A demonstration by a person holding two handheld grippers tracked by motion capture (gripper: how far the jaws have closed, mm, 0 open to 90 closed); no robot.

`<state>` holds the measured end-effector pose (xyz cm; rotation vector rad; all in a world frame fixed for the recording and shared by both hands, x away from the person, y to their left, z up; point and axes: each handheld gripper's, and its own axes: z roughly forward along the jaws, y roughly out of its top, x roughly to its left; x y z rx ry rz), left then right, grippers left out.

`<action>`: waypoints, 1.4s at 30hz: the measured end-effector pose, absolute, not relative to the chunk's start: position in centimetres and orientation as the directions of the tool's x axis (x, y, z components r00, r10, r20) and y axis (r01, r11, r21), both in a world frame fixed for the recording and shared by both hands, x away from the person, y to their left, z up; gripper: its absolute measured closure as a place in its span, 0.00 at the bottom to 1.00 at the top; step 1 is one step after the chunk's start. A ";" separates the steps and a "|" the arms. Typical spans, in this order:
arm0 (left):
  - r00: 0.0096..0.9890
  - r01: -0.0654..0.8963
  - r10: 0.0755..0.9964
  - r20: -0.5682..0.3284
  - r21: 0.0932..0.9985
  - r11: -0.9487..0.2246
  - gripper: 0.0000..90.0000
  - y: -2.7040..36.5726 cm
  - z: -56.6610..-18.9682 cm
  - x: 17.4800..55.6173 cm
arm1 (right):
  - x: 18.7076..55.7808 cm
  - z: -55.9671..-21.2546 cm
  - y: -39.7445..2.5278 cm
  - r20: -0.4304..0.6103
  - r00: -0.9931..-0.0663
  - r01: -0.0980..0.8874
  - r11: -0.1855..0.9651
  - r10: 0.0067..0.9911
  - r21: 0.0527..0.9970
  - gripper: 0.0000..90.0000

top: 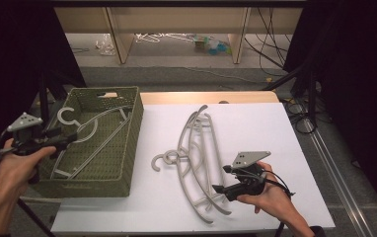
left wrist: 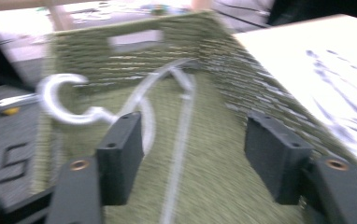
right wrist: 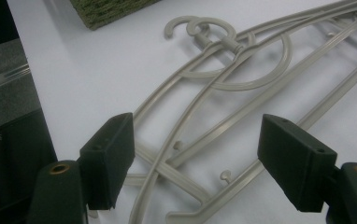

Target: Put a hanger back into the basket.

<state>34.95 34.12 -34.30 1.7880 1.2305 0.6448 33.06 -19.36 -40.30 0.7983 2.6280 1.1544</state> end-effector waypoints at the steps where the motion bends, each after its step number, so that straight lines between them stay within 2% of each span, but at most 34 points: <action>1: 0.399 0.468 0.916 -0.050 0.870 -0.156 0.38 33.5 -34.3 34.2 | 33.1 -40.4 -19.3 0.059 -0.844 0.405 0.560 0.533 0.723 0.31; 7: 0.528 0.392 0.845 -0.086 0.907 -0.152 0.34 29.1 -35.2 30.3 | 33.1 -40.6 -19.1 0.060 -0.838 0.406 0.546 0.542 0.733 0.31; 9: 0.540 0.369 0.835 -0.103 0.921 -0.126 0.32 27.2 -35.8 29.5 | 33.1 -40.6 -19.0 0.062 -0.839 0.404 0.543 0.540 0.736 0.31; 11: 0.567 0.332 0.821 -0.066 0.930 -0.155 0.31 25.9 -36.1 29.2 | 33.1 -40.7 -18.9 0.060 -0.836 0.402 0.535 0.546 0.743 0.31; 20: 0.646 0.295 0.760 -0.068 0.941 -0.167 0.22 20.8 -39.6 28.4 | 33.1 -41.1 -18.7 0.064 -0.834 0.407 0.533 0.548 0.742 0.31; 23: 0.644 0.280 0.765 -0.033 0.940 -0.195 0.21 20.1 -40.5 28.0 | 33.1 -41.3 -18.6 0.067 -0.838 0.407 0.539 0.541 0.737 0.31; 27: 0.649 0.280 0.759 -0.053 0.944 -0.173 0.21 19.8 -41.3 27.5 | 33.1 -41.5 -18.3 0.055 -0.838 0.400 0.542 0.543 0.739 0.31; 30: 0.651 0.264 0.759 -0.029 0.946 -0.190 0.20 19.8 -41.7 27.3 | 33.2 -41.8 -17.9 0.055 -0.839 0.403 0.551 0.541 0.731 0.31; 33: 0.648 0.277 0.760 -0.049 0.945 -0.175 0.20 19.6 -42.1 27.3 | 33.3 -42.2 -17.4 0.051 -0.841 0.401 0.558 0.538 0.727 0.32; 38: 0.655 0.266 0.755 -0.030 0.944 -0.193 0.20 19.6 -42.3 27.2 | 34.0 -43.1 -15.9 0.031 -0.835 0.402 0.571 0.549 0.716 0.34; 42: 0.656 0.262 0.754 -0.030 0.946 -0.190 0.20 19.7 -42.4 27.2 | 34.7 -43.9 -14.6 0.034 -0.830 0.428 0.597 0.556 0.678 0.37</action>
